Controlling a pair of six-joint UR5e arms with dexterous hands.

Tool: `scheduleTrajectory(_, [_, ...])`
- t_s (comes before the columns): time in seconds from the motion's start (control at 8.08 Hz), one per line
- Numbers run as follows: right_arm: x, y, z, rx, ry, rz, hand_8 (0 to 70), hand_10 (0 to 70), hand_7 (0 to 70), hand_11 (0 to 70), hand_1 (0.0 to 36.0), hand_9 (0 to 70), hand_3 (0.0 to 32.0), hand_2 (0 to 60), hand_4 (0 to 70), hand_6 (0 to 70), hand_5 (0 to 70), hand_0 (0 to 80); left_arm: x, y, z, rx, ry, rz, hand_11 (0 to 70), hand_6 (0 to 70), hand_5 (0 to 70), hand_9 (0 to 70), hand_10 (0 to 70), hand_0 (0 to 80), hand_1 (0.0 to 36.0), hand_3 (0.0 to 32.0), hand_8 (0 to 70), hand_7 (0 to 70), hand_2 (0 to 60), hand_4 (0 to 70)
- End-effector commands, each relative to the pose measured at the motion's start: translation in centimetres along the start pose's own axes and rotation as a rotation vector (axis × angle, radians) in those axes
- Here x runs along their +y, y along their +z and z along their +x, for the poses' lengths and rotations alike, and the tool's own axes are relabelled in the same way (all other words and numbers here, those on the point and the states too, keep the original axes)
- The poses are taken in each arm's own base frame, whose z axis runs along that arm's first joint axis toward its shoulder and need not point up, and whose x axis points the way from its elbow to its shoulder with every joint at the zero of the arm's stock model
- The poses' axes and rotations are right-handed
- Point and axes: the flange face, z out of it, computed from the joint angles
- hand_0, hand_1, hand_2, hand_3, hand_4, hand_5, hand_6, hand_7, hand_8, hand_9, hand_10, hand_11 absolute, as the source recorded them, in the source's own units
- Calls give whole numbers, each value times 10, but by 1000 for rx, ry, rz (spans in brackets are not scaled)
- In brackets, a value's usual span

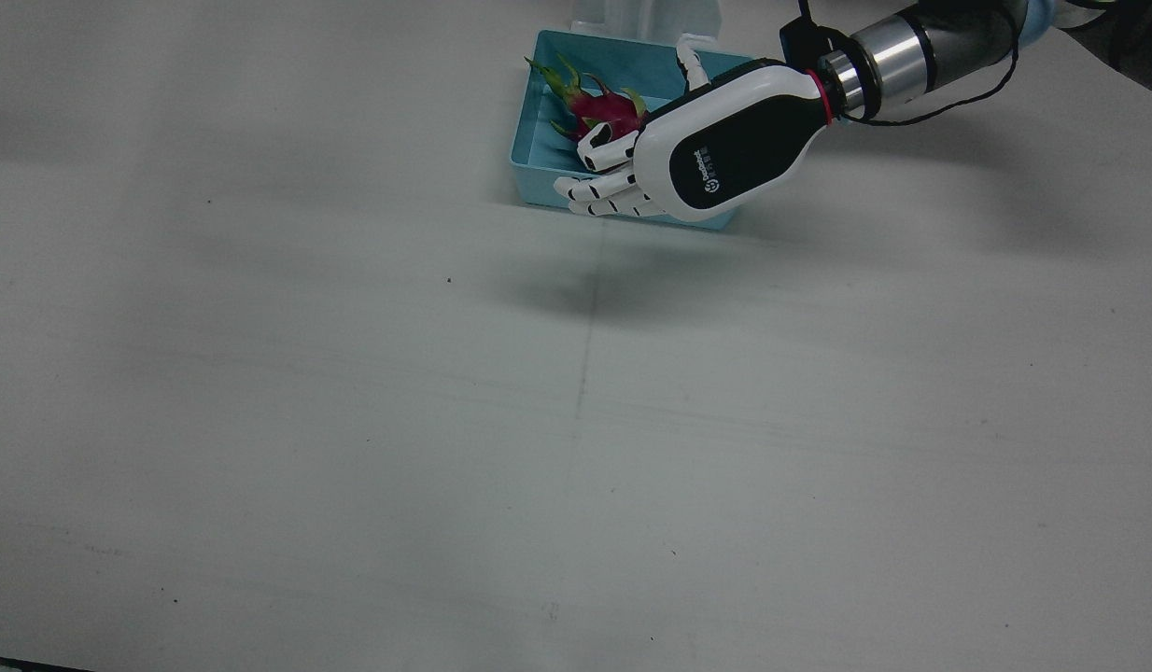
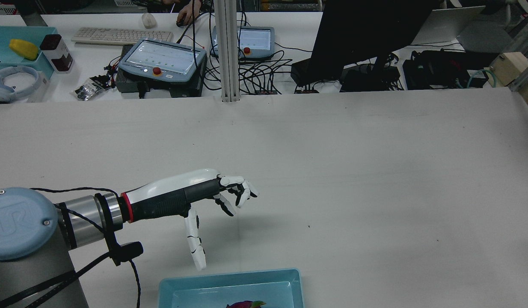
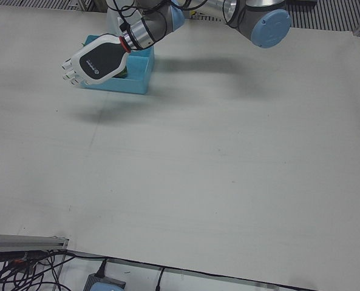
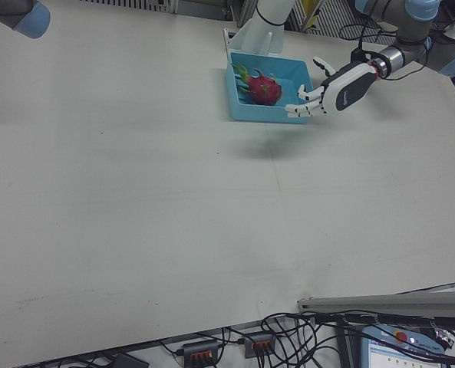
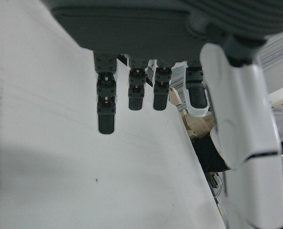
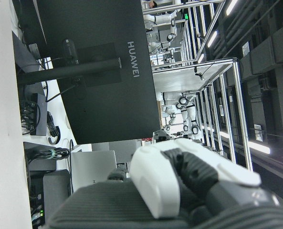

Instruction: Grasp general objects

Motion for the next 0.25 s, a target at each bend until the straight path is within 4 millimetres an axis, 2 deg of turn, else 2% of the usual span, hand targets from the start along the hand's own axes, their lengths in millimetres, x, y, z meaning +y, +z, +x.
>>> scheduleTrajectory(0.0, [1,0,0,0,0,-1,0,0,0,0,0,0,0,0,0,0,0,0,-101,-10,12,72,-40,123,237,141,700,221,153,495,185,38,234,325,430,39])
scheduleTrajectory(0.12, [1,0,0,0,0,-1,0,0,0,0,0,0,0,0,0,0,0,0,-144,-27,11,119,-81,155,239,163,700,237,155,499,190,18,245,357,445,60])
